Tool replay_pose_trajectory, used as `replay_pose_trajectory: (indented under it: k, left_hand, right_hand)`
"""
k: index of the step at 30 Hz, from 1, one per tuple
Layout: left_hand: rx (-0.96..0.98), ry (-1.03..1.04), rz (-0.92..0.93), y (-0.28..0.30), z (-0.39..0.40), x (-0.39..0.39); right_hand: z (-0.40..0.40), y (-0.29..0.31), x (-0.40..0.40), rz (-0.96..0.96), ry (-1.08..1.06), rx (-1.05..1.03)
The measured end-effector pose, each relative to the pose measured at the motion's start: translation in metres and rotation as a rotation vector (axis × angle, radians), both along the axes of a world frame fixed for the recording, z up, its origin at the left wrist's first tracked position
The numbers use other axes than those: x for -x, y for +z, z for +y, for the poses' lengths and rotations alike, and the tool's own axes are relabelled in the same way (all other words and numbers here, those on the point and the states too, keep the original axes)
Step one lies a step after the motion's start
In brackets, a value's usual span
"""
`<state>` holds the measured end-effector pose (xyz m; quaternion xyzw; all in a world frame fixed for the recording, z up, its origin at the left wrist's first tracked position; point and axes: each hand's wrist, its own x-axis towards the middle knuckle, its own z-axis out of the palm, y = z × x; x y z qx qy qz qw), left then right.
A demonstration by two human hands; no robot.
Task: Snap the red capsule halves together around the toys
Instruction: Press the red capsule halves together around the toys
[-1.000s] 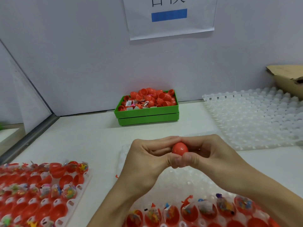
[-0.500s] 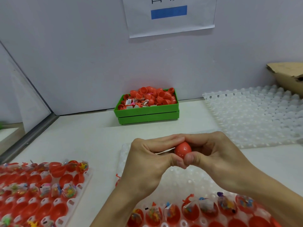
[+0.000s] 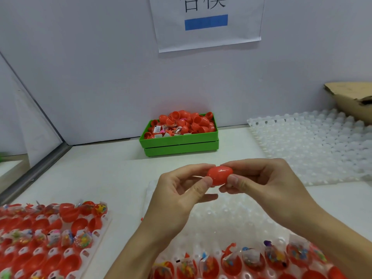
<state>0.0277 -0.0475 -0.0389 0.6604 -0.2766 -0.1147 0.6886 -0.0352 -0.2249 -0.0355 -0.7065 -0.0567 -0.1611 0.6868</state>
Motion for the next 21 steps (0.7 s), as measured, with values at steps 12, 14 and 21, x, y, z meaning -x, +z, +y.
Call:
replay_pose_trajectory:
  k: [12,14,21]
  left_hand:
    - [-0.075,0.055,-0.153,0.0051,0.0002,0.0032]
    - [-0.077,0.058,-0.164,0.0064,-0.0002,0.0035]
    - [-0.227,0.292,-0.481,0.0063,0.0001,0.0052]
  right_hand:
    - [0.0030,0.0048,0.0046,-0.014,-0.024,0.178]
    - [0.0019,0.0053,0.0040,0.007,-0.016,0.177]
    - [-0.0007,0.0012,0.0003,0.141,0.016,0.055]
